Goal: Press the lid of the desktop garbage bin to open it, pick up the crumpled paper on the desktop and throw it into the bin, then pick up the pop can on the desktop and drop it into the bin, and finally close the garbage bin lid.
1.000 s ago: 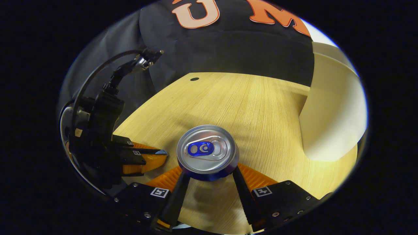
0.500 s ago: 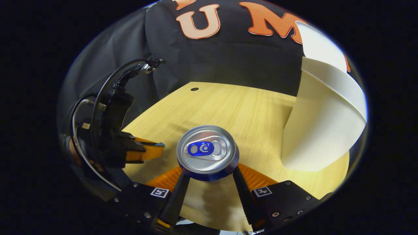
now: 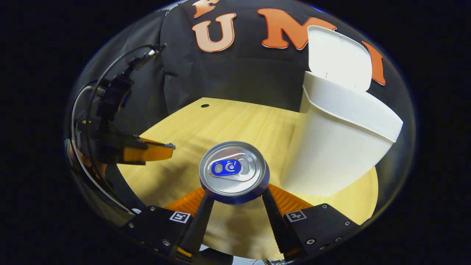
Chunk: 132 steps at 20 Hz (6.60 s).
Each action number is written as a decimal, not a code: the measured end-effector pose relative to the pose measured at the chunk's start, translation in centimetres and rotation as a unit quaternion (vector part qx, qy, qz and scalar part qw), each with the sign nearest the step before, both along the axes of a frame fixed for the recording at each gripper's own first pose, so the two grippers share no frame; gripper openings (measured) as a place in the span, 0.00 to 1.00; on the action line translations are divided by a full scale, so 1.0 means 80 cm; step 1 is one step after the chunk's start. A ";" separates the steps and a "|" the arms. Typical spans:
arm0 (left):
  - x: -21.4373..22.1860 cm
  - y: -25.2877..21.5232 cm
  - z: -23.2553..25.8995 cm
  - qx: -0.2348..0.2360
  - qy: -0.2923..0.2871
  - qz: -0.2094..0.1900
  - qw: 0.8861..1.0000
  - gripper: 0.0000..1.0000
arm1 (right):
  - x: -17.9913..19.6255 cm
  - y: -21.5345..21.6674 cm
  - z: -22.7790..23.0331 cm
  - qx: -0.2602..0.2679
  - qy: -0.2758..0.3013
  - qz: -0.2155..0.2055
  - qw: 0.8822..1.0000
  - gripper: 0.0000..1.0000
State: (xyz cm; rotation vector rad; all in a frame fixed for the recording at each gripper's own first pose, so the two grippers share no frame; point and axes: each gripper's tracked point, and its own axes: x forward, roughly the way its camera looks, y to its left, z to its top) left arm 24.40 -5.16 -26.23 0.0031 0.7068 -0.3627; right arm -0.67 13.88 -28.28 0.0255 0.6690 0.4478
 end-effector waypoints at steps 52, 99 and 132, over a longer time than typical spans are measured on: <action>0.070 -0.278 0.164 -0.122 -0.184 -0.143 0.965 0.28 | -0.027 -0.250 0.014 -0.032 -0.017 -0.144 0.989 0.78; 0.038 -0.025 0.121 0.027 -0.204 0.074 0.976 0.97 | 0.137 -0.291 0.137 -0.031 -0.090 -0.092 0.991 0.75; 0.027 0.100 0.106 0.022 -0.189 0.173 0.966 0.97 | 0.300 -0.280 0.393 -0.040 -0.272 -0.127 0.953 0.82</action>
